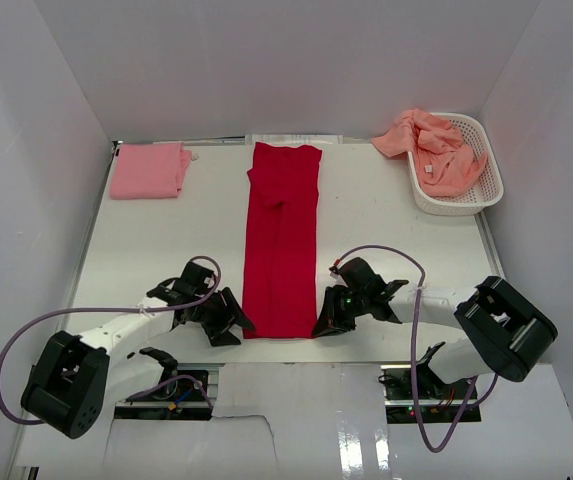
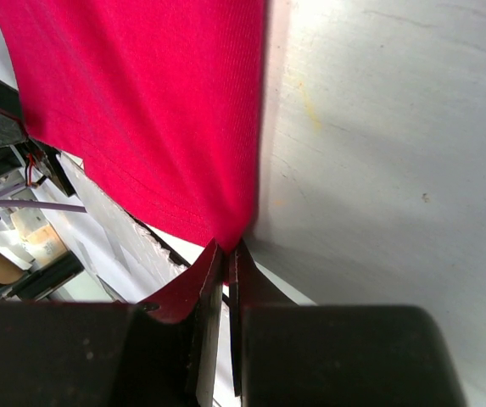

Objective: Fold and stack the t-shirts
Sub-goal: Grab the bottom of the folded rectangular tshirt with both arms

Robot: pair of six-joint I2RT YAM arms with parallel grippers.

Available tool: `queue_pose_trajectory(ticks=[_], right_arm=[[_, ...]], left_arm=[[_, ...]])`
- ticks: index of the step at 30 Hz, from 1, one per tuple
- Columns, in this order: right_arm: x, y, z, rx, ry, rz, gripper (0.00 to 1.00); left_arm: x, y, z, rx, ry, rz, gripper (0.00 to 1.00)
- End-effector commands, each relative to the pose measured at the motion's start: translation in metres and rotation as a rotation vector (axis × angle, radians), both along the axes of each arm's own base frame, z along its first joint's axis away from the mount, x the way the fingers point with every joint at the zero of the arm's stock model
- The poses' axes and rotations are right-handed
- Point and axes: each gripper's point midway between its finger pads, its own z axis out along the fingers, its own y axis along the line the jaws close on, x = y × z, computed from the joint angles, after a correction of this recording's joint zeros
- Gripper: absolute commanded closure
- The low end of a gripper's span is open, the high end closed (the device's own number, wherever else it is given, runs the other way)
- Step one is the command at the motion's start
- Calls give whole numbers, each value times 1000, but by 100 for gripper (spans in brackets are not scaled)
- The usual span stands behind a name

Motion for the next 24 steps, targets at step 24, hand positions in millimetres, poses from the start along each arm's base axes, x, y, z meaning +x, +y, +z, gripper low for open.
queue_pose_trajectory(ticks=[24], right_arm=[[-8,-16,-7,-57,17,-6,92]], left_arm=[[-21,38,-65,203,18,13,62]])
